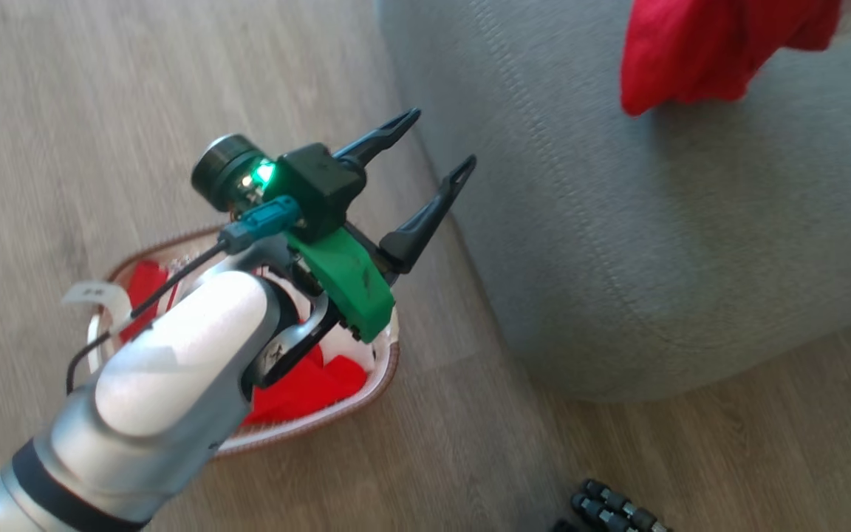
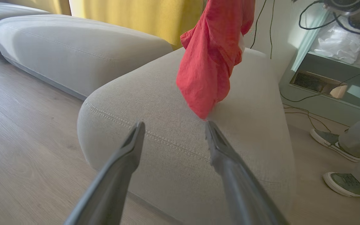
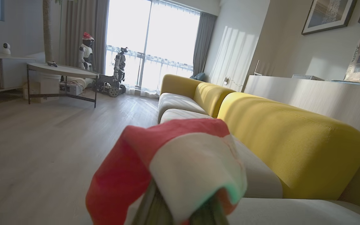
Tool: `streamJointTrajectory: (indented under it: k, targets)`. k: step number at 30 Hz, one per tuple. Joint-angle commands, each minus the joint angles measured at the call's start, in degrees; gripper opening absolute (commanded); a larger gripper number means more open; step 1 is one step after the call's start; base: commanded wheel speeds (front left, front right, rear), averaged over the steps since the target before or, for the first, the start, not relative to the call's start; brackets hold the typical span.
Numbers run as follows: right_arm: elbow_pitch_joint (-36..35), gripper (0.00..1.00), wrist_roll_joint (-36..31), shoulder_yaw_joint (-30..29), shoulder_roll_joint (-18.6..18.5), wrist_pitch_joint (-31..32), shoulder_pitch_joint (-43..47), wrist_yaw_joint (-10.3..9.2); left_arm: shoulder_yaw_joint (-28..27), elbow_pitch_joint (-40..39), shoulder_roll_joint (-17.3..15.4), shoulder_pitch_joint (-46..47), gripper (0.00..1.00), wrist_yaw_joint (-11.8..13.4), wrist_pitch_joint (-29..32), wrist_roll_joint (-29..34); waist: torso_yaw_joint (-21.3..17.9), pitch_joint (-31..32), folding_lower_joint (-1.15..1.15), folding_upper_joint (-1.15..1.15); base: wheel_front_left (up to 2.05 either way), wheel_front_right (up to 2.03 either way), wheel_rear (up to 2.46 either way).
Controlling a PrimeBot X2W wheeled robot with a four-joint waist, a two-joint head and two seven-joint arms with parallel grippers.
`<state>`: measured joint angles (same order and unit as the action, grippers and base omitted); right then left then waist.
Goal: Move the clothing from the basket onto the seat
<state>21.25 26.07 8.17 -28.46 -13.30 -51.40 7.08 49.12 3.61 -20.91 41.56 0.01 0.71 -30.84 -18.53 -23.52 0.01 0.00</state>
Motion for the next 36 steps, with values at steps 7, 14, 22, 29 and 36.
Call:
streamJointTrajectory:
  k: [7,14,22,29,36]
  targets:
    - [9.4,0.00,1.9,1.3,-4.9,1.8,-6.2,0.41,-1.3,-1.4,0.5,5.2,1.00,-0.9,0.0,1.0,4.9,-6.1,-0.01,0.00,0.00,0.00,0.00]
    - [18.6,0.00,5.7,7.2,-5.9,10.5,-9.1,0.41,-1.2,0.0,0.7,6.0,1.00,-1.3,-0.6,0.9,6.1,-7.3,-0.01,0.00,0.00,0.00,0.00]
    - [25.2,0.00,13.7,14.2,-6.7,26.0,-8.4,0.41,-1.5,1.3,1.1,5.8,1.00,-1.3,-1.9,0.1,7.0,-6.6,-0.01,0.00,0.00,0.00,0.00]
    - [27.4,1.00,16.8,17.4,-8.6,31.6,-8.5,0.41,-1.6,1.9,1.1,5.3,1.00,-1.1,-2.6,-0.6,6.8,-5.1,-0.01,0.00,0.00,0.00,0.00]
    - [27.9,1.00,17.0,21.7,-9.8,33.6,-8.0,0.41,-1.6,2.8,1.1,4.0,1.00,-0.8,-3.5,-1.5,5.8,-1.7,-0.01,0.00,0.00,0.00,0.00]
